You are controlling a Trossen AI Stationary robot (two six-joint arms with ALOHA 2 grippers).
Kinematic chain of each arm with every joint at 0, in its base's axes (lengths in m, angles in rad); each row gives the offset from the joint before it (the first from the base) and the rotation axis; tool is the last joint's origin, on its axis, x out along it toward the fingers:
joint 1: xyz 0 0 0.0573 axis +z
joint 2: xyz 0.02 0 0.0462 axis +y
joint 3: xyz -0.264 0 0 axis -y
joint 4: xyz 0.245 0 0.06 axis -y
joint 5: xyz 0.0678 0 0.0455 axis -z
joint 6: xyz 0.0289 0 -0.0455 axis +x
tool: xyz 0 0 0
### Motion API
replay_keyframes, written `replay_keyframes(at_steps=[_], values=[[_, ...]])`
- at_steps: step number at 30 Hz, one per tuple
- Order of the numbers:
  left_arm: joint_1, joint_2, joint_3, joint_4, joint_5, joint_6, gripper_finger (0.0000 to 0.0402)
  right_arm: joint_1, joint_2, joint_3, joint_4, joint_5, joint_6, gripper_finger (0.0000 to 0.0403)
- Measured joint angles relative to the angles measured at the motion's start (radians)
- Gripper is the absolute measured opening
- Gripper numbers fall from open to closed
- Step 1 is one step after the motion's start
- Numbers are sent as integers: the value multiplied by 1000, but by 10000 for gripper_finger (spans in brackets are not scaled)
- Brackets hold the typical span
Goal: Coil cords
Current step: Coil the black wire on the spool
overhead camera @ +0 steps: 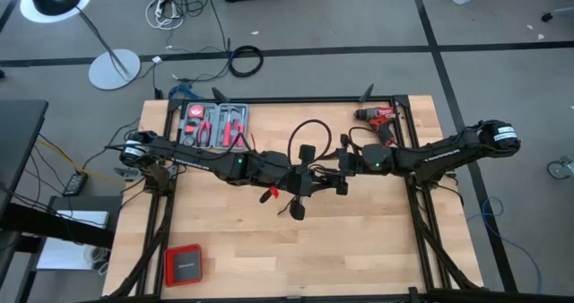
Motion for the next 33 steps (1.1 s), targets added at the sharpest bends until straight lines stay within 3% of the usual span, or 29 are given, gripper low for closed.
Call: replay_keyframes(at_steps=[11,33], values=[[0,0,0,63,-12,39,0,-3,93,1,50,-25,23,121],[0,0,0,-3,-31,39,0,-2,71,0,-10,-13,23,83]])
